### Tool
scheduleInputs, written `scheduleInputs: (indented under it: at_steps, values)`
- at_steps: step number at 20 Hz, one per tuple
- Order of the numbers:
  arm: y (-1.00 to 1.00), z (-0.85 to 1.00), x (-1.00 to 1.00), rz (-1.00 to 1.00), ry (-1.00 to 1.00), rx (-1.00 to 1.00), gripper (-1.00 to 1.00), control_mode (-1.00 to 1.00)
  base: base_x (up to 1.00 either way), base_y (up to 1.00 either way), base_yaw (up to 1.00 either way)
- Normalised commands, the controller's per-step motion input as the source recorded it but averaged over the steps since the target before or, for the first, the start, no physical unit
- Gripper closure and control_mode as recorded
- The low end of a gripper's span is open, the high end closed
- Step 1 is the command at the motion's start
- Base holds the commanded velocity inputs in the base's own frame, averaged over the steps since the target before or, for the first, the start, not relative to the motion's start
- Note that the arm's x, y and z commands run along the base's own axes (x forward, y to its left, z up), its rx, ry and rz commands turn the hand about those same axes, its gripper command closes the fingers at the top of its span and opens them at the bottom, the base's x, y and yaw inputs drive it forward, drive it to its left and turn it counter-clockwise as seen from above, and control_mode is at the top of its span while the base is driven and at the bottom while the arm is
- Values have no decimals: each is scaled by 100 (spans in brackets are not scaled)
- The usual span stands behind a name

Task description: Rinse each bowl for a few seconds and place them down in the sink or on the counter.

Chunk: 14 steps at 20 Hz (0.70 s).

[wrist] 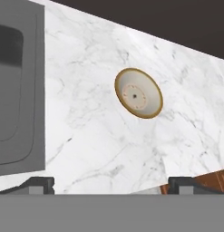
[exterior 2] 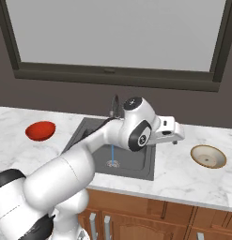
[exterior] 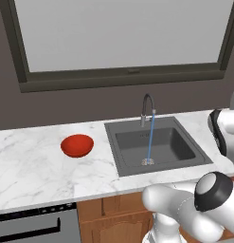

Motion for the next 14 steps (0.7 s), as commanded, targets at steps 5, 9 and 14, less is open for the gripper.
scheduleInputs:
  at_steps: [5, 9, 14]
  values:
    - [-8, -20, 0, 0, 0, -4, -100, -100, 0, 0, 0]
    - [-11, -17, 0, 0, 0, -2, -100, -100, 0, 0, 0]
    - [-9, -15, 3, 2, 0, -1, -100, -100, 0, 0, 0]
